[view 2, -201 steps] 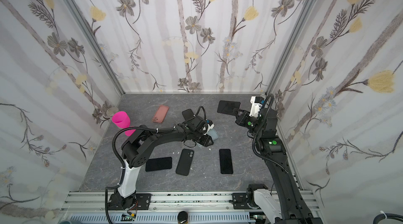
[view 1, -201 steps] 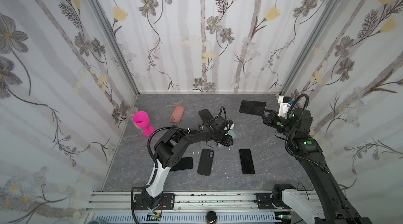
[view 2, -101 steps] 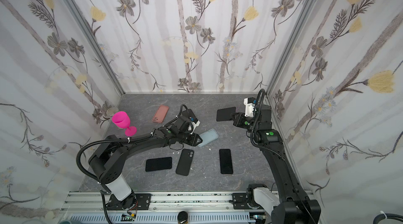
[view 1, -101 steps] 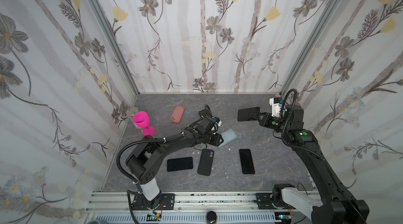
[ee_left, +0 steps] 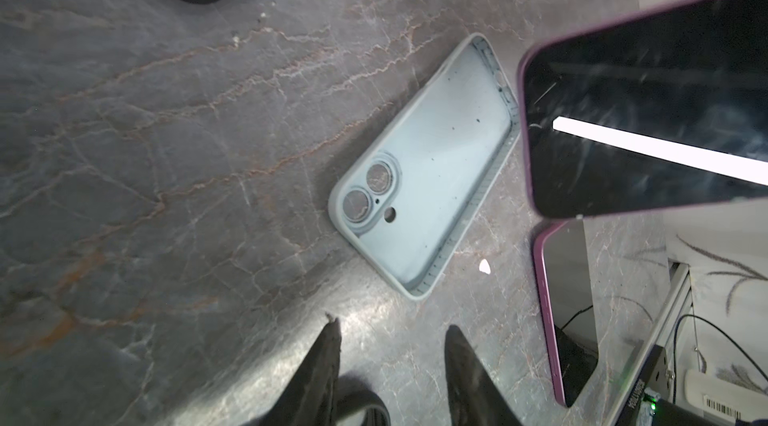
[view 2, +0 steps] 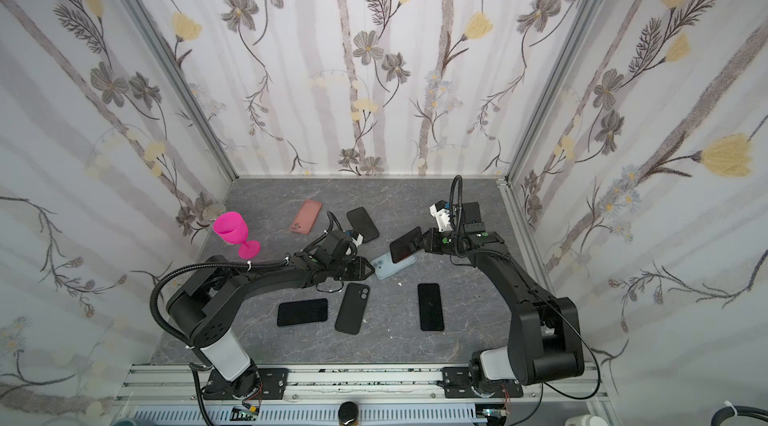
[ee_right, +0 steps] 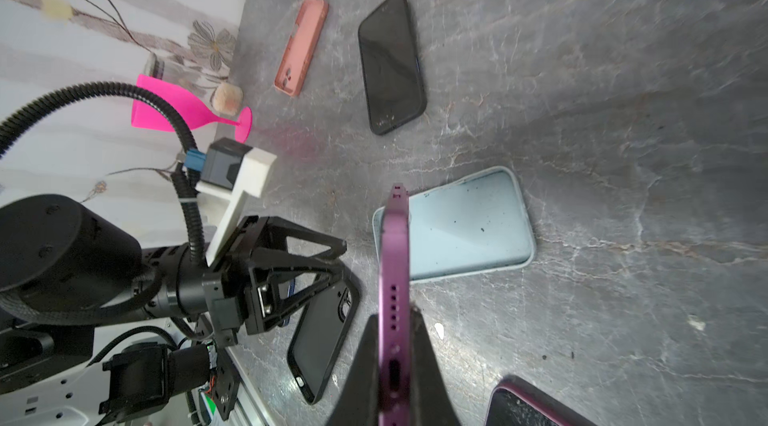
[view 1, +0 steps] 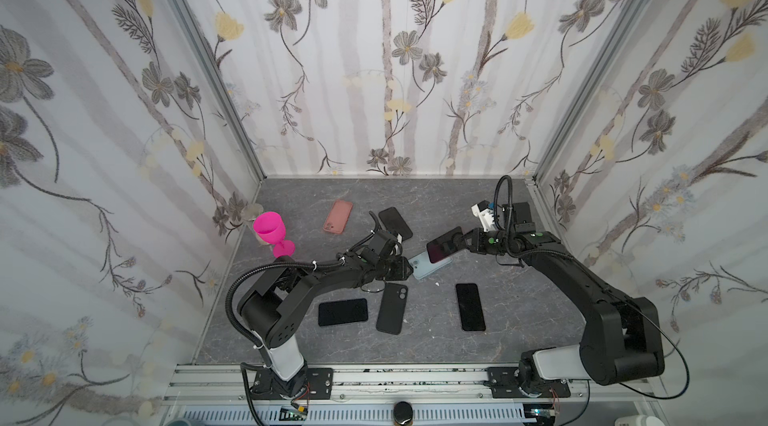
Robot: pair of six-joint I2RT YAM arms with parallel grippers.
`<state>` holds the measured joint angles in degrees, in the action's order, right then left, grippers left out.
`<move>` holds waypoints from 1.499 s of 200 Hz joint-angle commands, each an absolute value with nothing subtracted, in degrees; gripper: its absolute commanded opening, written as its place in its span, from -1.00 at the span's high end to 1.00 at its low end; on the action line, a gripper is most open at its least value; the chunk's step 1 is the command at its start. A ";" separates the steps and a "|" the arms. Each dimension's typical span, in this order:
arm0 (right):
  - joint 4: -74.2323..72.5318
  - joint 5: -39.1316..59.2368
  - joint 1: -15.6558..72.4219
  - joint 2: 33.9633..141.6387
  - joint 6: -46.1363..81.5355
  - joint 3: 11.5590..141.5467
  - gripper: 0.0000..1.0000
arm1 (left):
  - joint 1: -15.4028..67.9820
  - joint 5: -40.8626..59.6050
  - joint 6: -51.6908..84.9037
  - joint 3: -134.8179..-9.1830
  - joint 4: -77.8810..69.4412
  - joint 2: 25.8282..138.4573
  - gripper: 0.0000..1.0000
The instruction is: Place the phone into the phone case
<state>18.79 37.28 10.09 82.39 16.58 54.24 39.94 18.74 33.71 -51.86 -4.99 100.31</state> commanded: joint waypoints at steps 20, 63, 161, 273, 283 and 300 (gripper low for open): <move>12.89 40.73 10.98 87.54 16.68 52.84 1.00 | 39.51 20.47 34.87 -55.73 -8.77 104.59 0.18; 13.46 40.28 10.99 88.68 16.26 51.80 1.00 | 39.40 21.84 34.92 -57.91 -9.49 109.05 0.18; 10.77 37.95 10.63 84.23 24.96 46.16 1.00 | 39.34 23.31 36.08 -67.08 -10.85 114.89 0.16; 1.95 39.58 10.06 83.91 31.43 40.31 1.00 | 38.80 21.52 40.45 -57.57 -14.84 109.34 0.14; 0.74 40.13 10.11 84.32 31.98 39.59 1.00 | 38.85 22.30 40.90 -56.56 -15.63 109.59 0.14; -0.45 40.61 10.09 85.03 32.43 39.03 1.00 | 38.99 22.54 41.13 -55.92 -16.04 110.00 0.14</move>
<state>1.26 40.60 10.04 84.18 31.00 40.01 38.89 22.13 39.40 -56.82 -12.69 109.95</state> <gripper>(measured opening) 0.083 0.430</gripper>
